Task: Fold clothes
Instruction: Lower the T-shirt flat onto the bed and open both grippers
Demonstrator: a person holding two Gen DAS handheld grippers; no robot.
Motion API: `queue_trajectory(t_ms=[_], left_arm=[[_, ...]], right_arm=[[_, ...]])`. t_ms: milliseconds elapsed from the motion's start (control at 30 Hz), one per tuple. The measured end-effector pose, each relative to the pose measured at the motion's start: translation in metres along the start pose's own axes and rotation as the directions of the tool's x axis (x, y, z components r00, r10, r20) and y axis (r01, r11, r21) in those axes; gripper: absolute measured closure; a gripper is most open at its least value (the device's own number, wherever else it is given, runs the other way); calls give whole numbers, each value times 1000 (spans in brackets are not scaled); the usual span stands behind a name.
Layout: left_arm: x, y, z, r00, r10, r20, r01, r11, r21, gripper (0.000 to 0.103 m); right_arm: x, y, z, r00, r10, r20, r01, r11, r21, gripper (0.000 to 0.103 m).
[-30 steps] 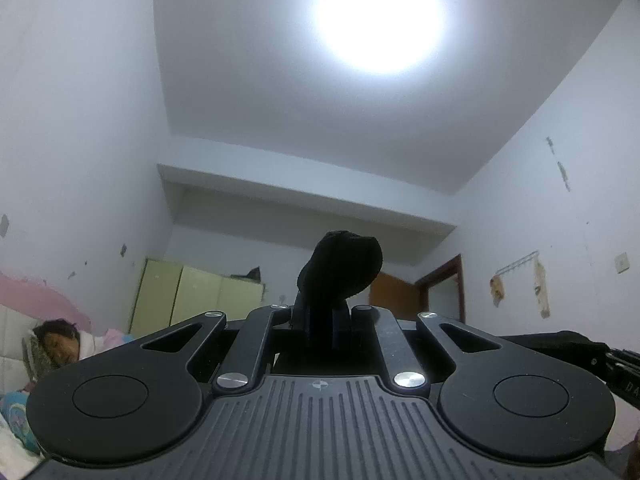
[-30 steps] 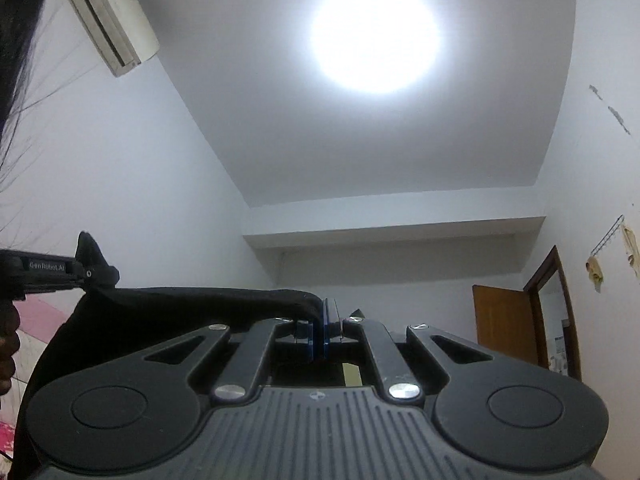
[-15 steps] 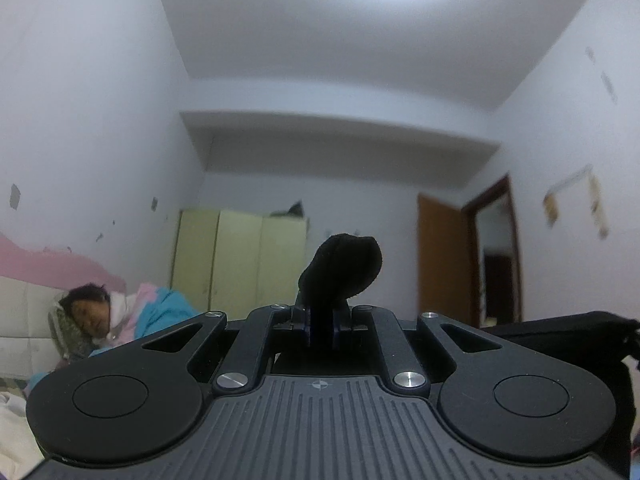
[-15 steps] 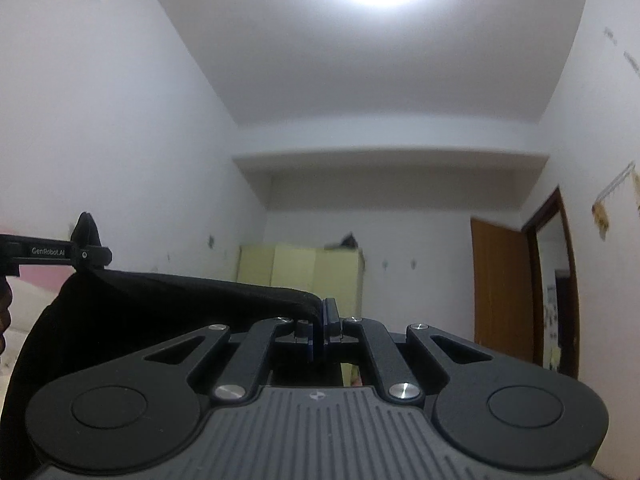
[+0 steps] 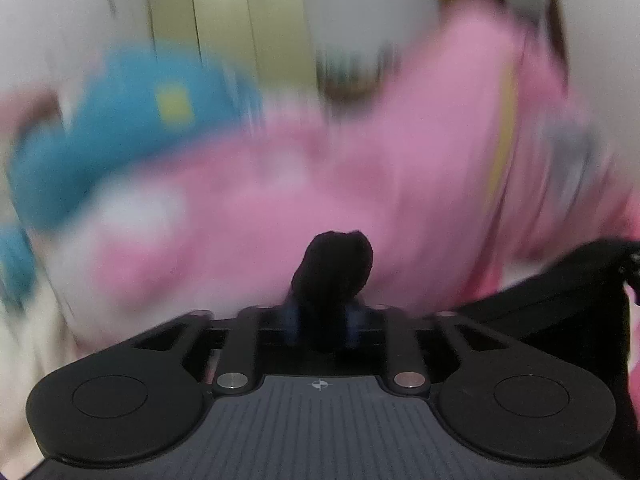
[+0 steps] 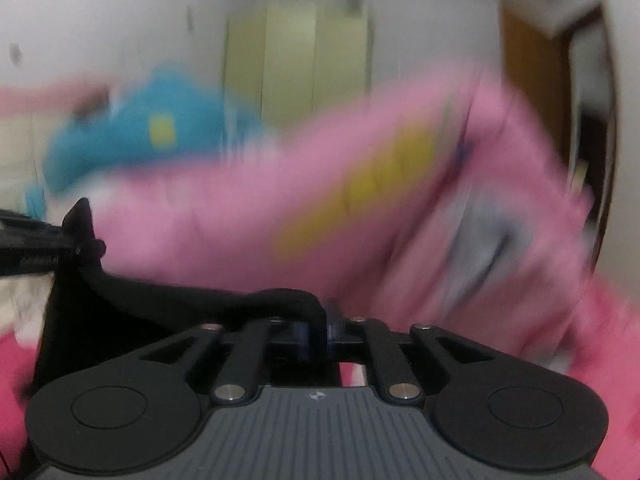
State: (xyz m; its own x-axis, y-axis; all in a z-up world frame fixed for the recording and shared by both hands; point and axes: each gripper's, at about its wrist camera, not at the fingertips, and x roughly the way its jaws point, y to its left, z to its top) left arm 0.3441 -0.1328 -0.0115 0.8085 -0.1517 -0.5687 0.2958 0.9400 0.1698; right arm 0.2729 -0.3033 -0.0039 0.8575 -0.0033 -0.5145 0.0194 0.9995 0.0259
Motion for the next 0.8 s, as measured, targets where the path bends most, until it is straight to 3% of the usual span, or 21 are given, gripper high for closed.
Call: queue_trajectory(t_ms=[33, 67, 133, 200, 333, 433, 633, 800], left_arm=[[24, -5, -14, 996, 17, -92, -15, 1000, 15, 66], [39, -9, -26, 987, 33, -158, -29, 999, 30, 66], [53, -11, -44, 973, 49, -227, -40, 998, 41, 66], [39, -2, -47, 982, 22, -188, -22, 1000, 4, 66], [-6, 28, -31, 993, -12, -120, 1, 996, -88, 61], [-56, 48, -17, 998, -47, -46, 41, 990, -133, 49], [-172, 85, 2, 991, -117, 67, 126, 982, -141, 45], [-259, 101, -22, 981, -162, 102, 174, 977, -123, 38]], right_arm=[[30, -8, -9, 993, 26, -115, -22, 999, 37, 46], [56, -16, -21, 972, 48, -229, -31, 997, 76, 46], [61, -32, -30, 964, 63, -260, -27, 990, 140, 46], [61, -48, -37, 960, 75, -271, -20, 979, 201, 45], [10, -74, -25, 980, 115, -163, -58, 945, 321, 41], [-38, -85, -5, 983, 171, -69, -133, 915, 381, 35], [-151, -81, 0, 954, 286, 87, -298, 878, 374, 29], [-245, -69, -22, 927, 337, 165, -370, 892, 259, 25]])
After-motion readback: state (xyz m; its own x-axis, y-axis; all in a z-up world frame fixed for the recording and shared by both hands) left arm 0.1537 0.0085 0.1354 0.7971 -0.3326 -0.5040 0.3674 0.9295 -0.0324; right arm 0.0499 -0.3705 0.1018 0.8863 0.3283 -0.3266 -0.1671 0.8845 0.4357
